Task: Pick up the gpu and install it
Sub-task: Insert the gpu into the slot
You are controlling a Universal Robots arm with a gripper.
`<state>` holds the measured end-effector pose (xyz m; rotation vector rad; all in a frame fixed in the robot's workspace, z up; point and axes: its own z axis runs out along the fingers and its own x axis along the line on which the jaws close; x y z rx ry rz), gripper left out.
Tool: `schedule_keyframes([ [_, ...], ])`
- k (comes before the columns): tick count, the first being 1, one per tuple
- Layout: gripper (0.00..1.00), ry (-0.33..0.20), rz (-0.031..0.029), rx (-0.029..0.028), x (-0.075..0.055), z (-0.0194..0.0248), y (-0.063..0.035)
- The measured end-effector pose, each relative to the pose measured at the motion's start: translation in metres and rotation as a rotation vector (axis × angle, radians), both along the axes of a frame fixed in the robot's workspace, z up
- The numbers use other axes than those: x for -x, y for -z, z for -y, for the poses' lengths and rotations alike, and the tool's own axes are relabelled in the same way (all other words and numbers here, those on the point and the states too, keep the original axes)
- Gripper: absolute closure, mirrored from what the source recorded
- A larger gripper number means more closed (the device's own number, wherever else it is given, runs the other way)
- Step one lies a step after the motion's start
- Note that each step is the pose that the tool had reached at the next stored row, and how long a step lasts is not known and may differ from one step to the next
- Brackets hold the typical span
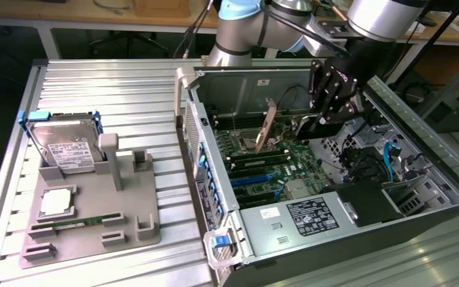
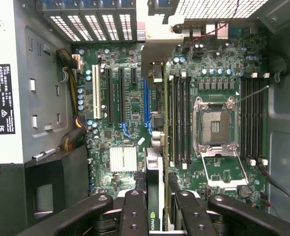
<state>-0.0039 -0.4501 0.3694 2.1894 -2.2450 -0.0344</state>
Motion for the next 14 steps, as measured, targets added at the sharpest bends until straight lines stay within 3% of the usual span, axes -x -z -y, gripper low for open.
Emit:
schedule_keyframes([
  [14,0.73,0.0,0.0,0.0,0.0,0.0,0.0113],
])
